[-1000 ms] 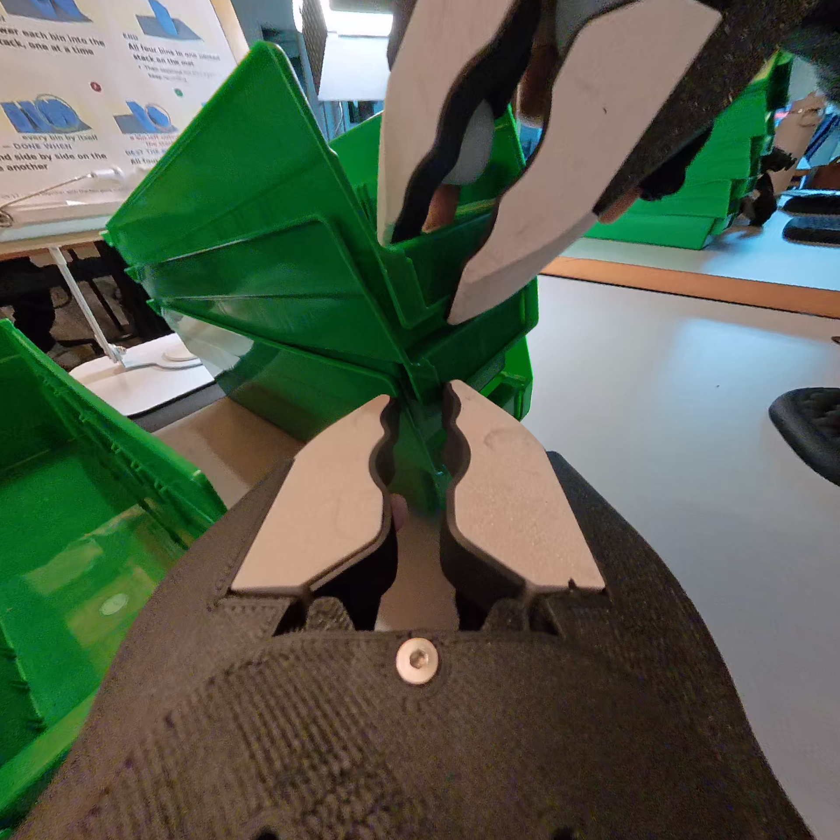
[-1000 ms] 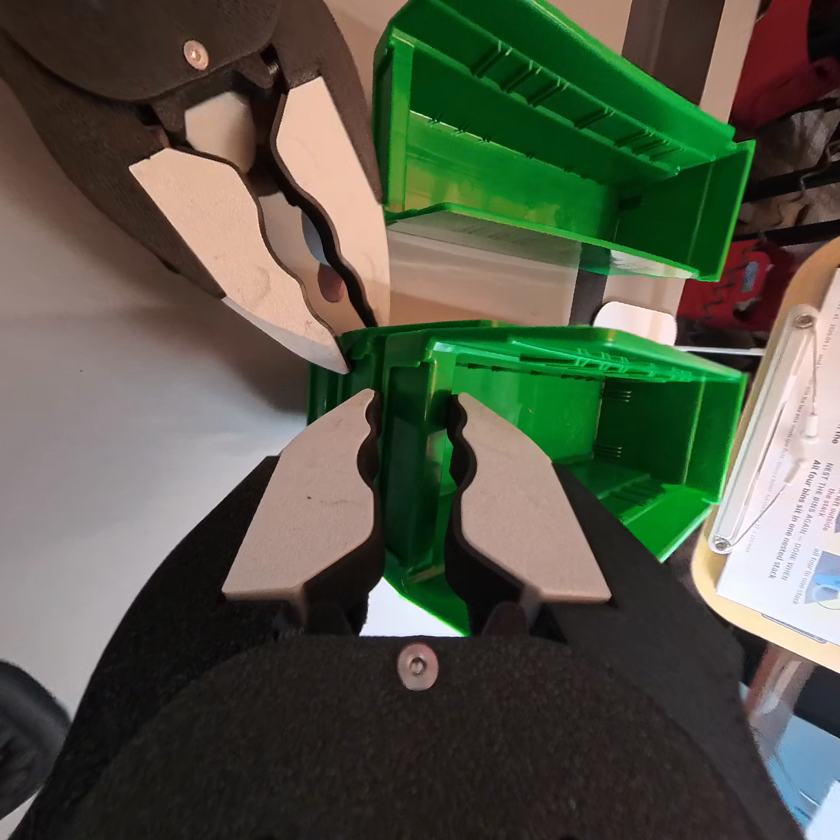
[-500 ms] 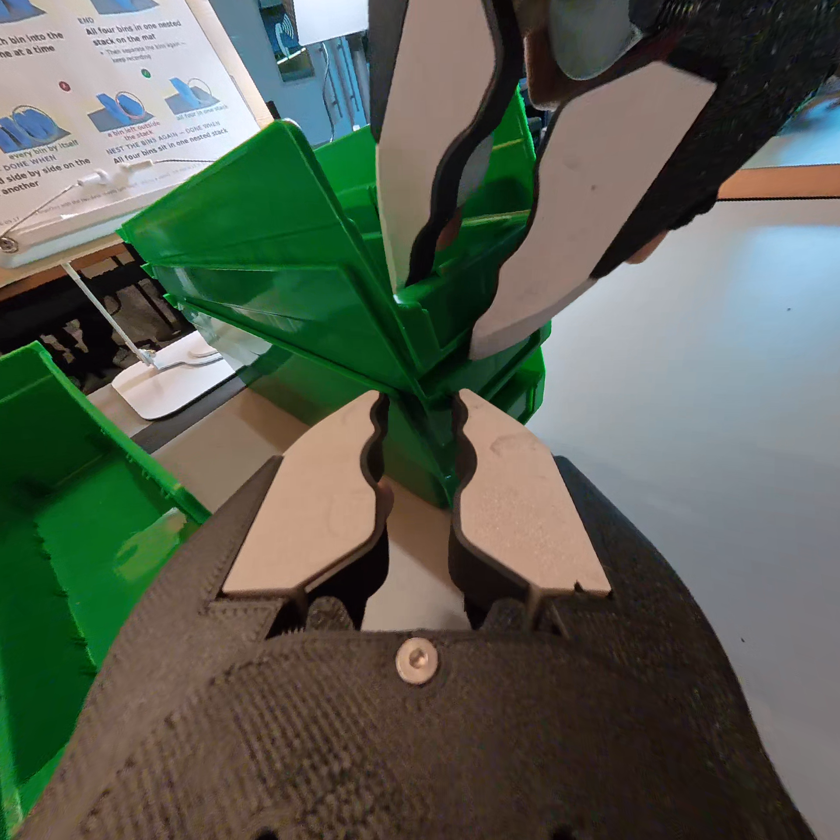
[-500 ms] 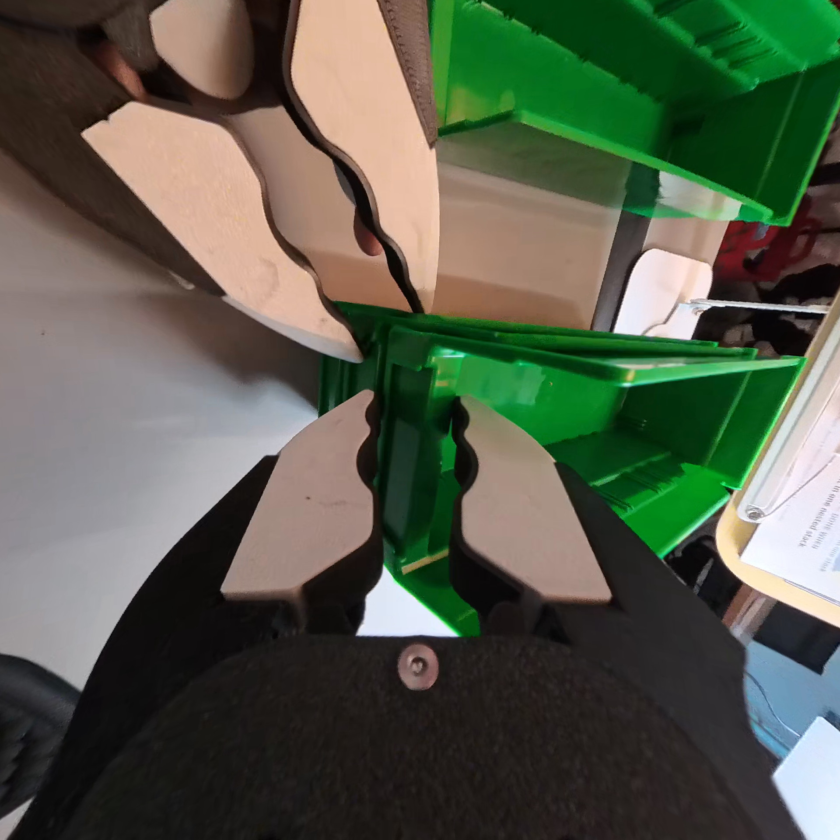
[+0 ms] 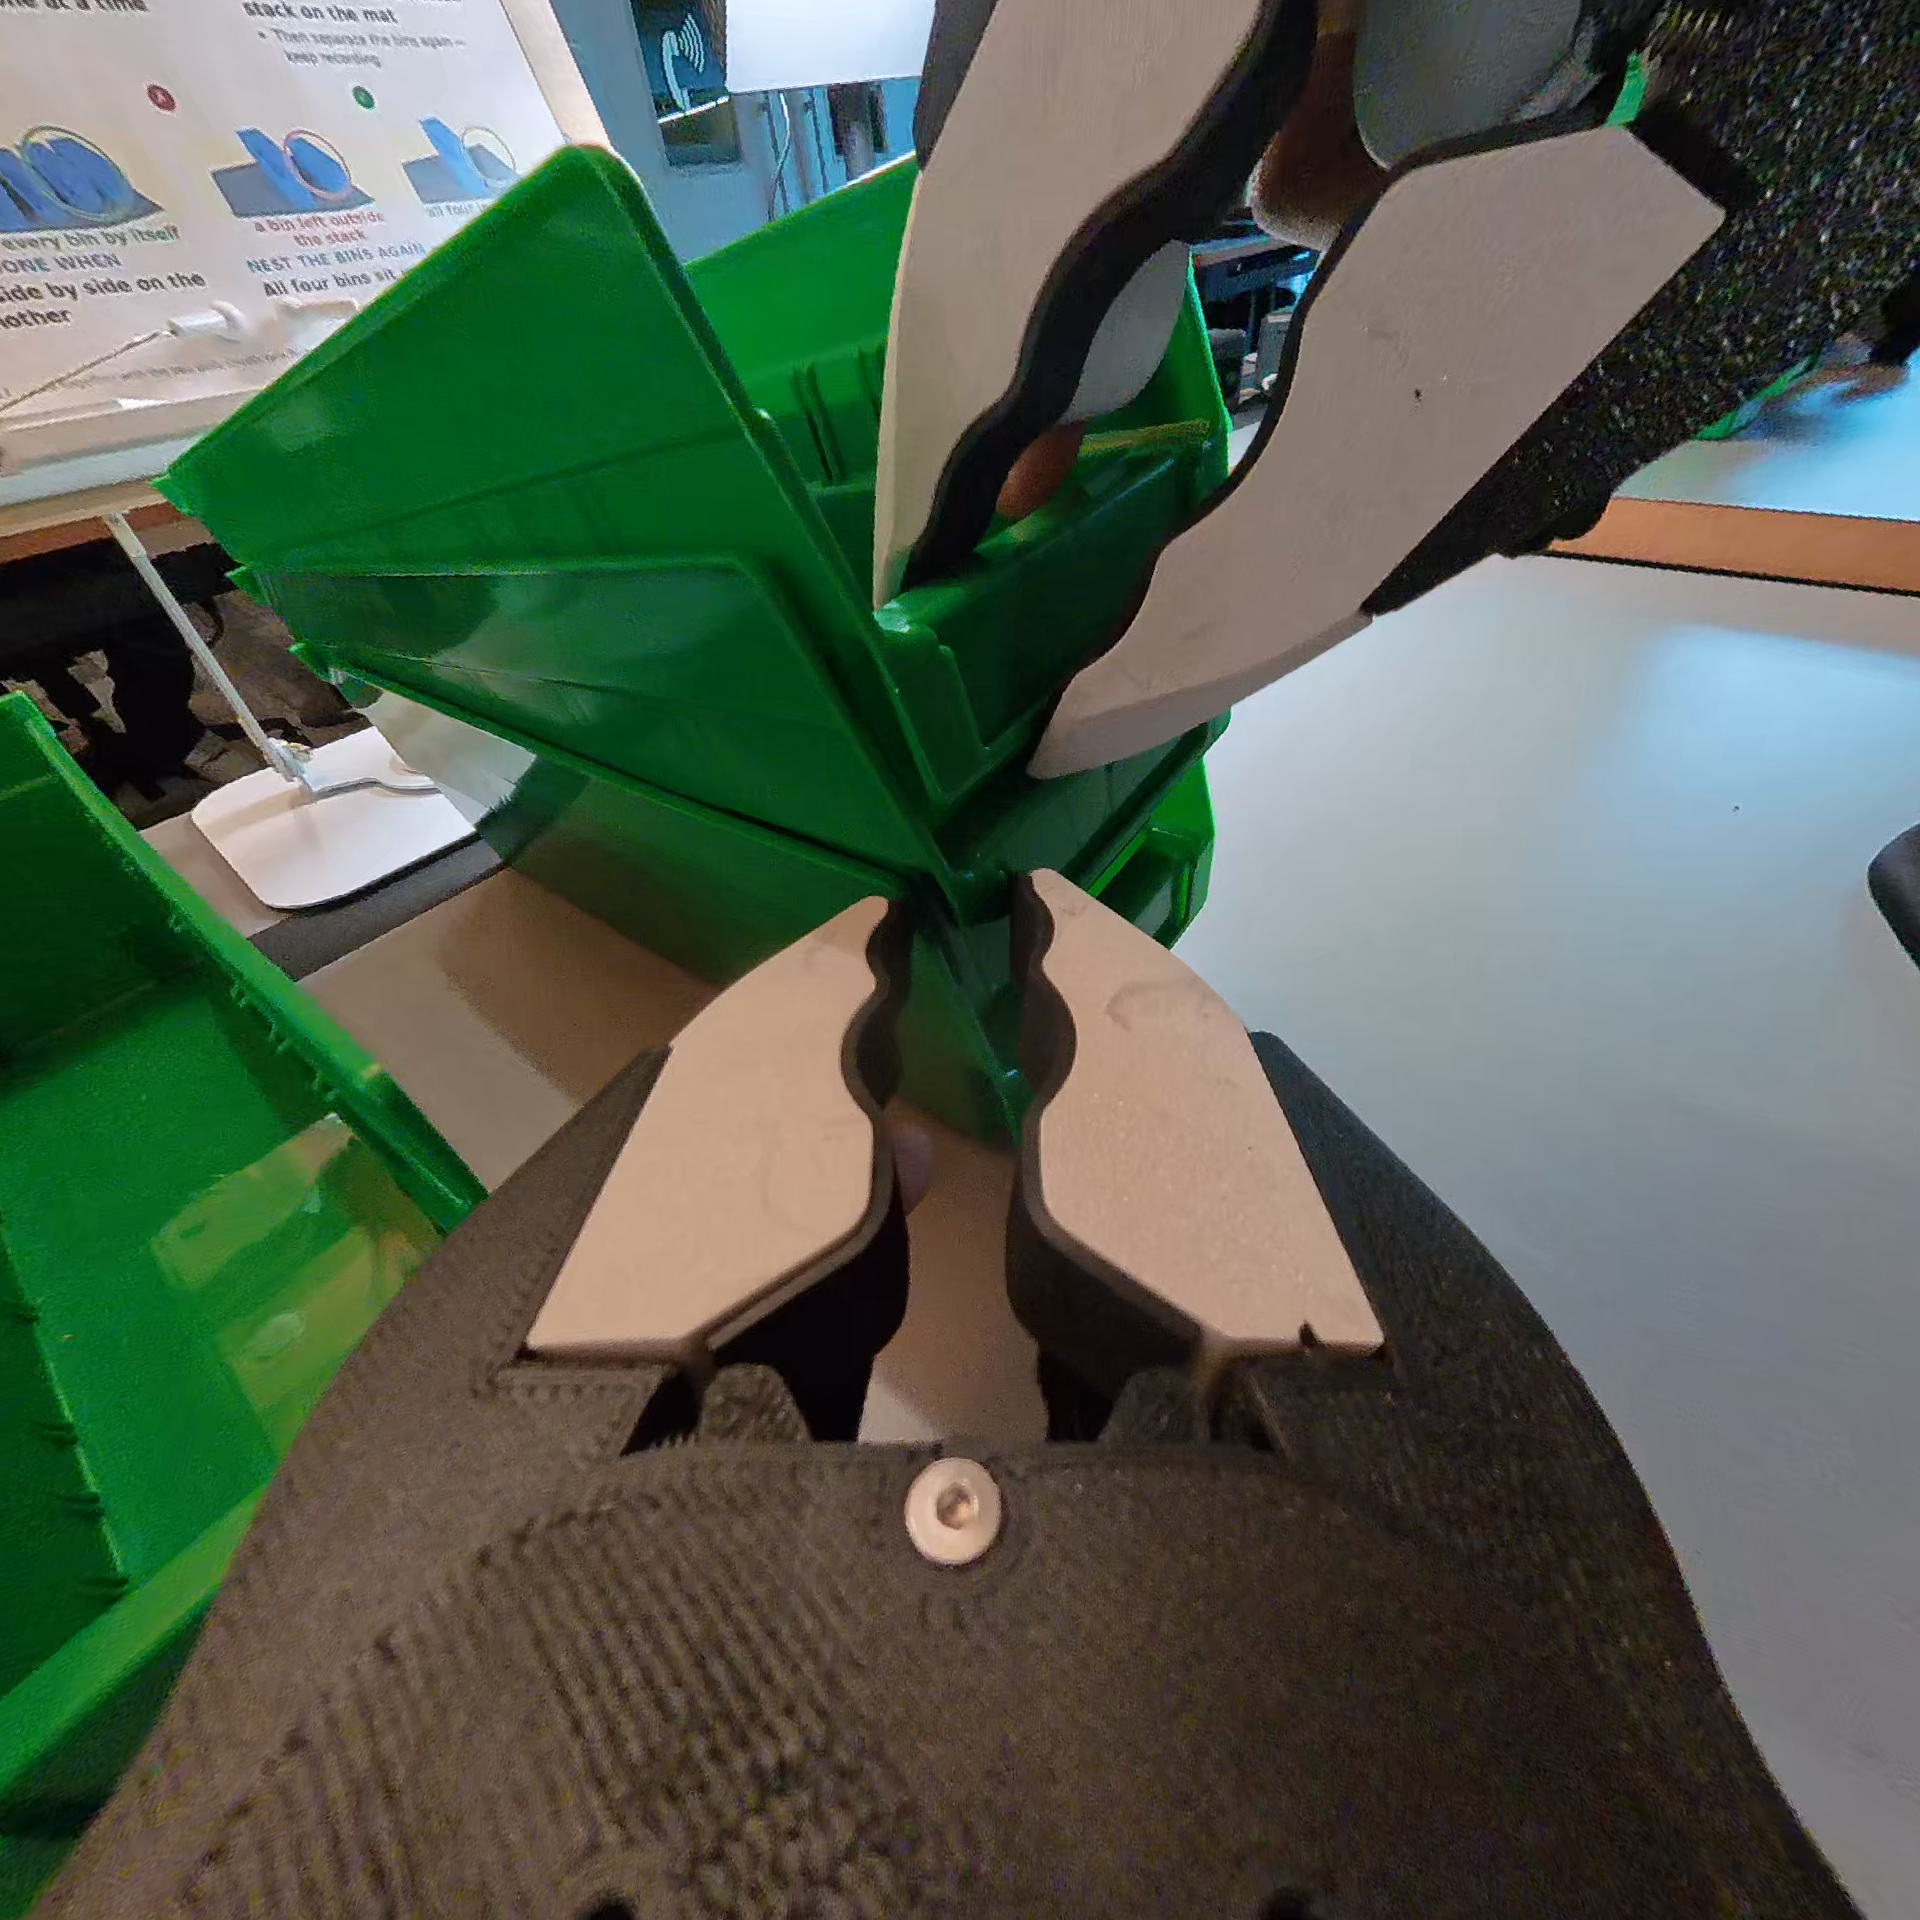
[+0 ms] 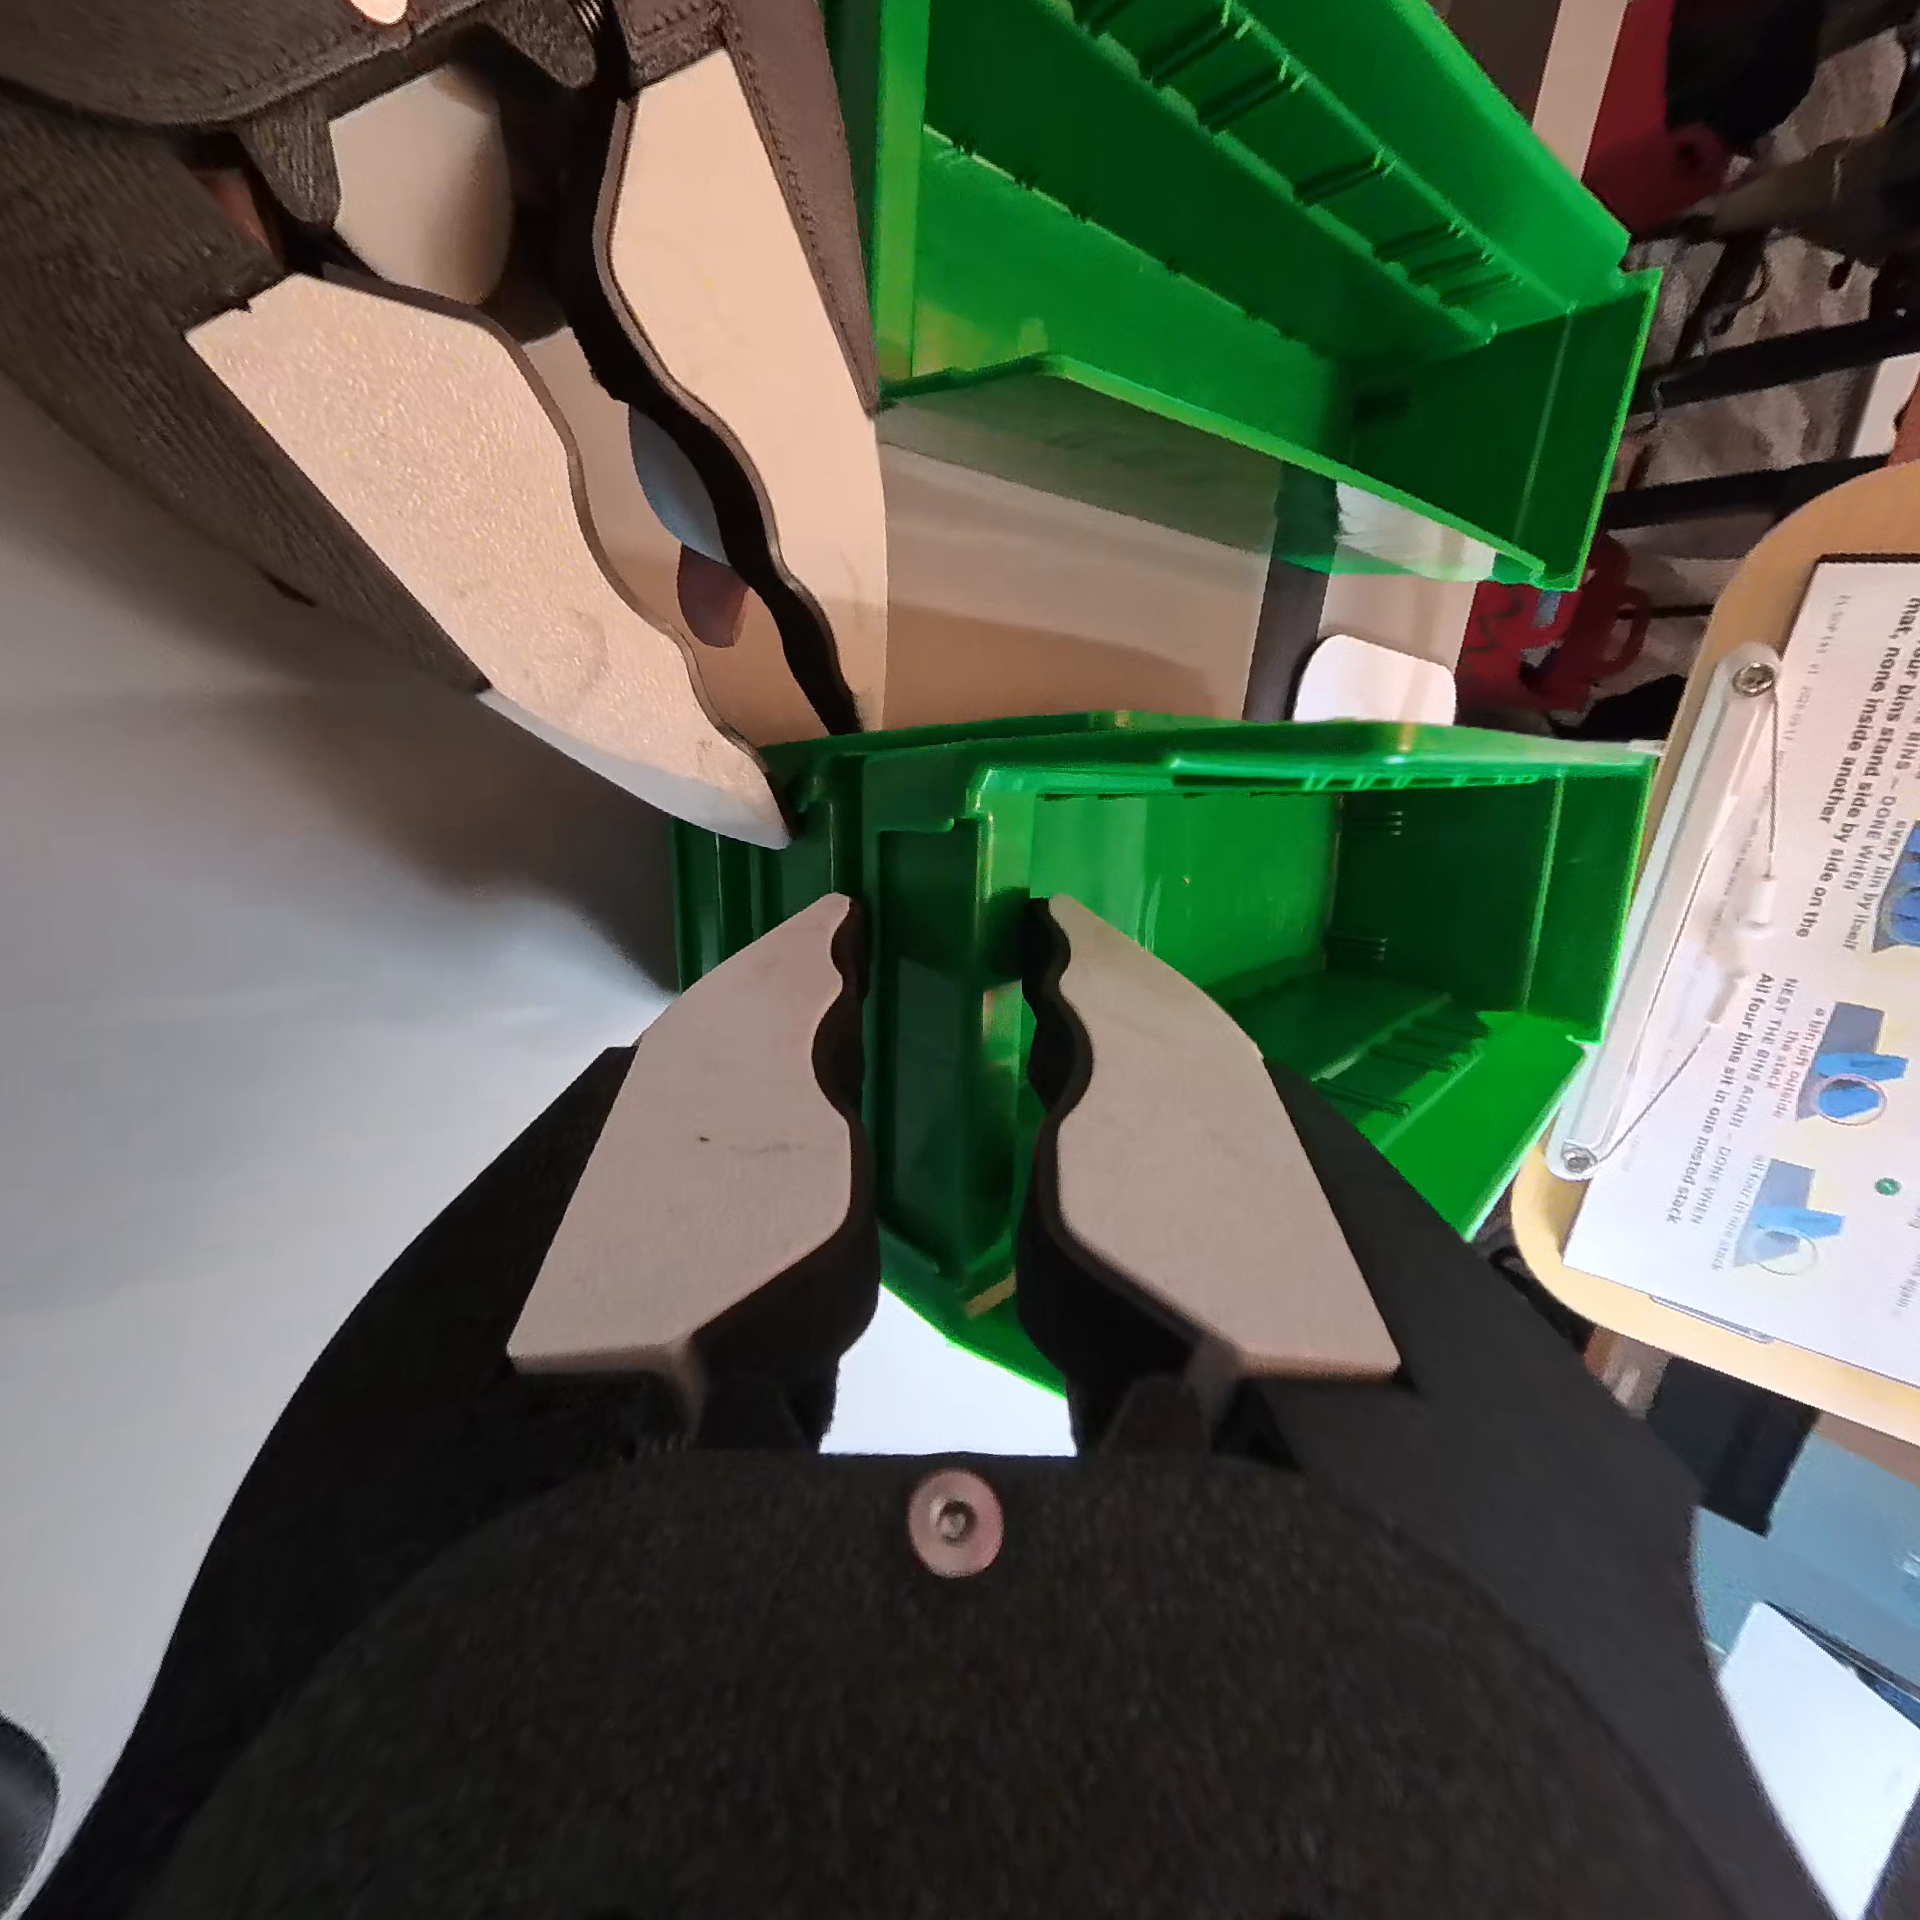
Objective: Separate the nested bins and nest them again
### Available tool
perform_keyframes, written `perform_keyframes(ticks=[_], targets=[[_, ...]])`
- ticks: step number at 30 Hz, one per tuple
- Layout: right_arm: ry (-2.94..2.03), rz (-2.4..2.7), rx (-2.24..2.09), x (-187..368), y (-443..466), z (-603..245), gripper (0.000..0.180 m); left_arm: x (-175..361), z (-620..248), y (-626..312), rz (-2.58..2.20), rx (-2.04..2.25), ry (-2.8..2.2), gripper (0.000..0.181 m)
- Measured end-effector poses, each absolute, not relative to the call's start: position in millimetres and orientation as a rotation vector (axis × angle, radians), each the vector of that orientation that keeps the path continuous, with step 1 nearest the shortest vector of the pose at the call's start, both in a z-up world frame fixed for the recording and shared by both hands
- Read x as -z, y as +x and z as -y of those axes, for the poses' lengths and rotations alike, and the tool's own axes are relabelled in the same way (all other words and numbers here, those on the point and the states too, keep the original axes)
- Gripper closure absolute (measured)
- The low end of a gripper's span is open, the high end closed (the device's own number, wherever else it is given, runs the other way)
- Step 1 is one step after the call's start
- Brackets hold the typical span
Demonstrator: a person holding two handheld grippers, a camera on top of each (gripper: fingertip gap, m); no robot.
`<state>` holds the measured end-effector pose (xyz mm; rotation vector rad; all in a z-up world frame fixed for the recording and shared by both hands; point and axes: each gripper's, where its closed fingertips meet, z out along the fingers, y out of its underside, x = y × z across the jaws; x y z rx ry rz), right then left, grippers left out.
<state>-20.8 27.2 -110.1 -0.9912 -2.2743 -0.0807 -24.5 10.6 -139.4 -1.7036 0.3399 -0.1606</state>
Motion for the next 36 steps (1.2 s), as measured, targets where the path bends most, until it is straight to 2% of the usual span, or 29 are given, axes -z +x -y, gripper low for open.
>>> perform_keyframes(ticks=[15, 27, 36], targets=[[-0.965, 2.219, -0.190, 91.3, -15.7, -30.7, 0.151, 128.3, -11.3, -20.4, -0.313, 0.217, -1.647, 0.161], [-0.964, 2.242, -0.188, 81.5, -20.3, -32.5, 0.150, 120.9, -13.0, -23.2, -0.289, 0.231, -1.611, 0.161], [-0.924, 2.259, 0.000, 103.1, -14.7, -27.8, 0.150, 136.5, -11.1, -20.2, -0.346, 0.198, -1.692, 0.161]])
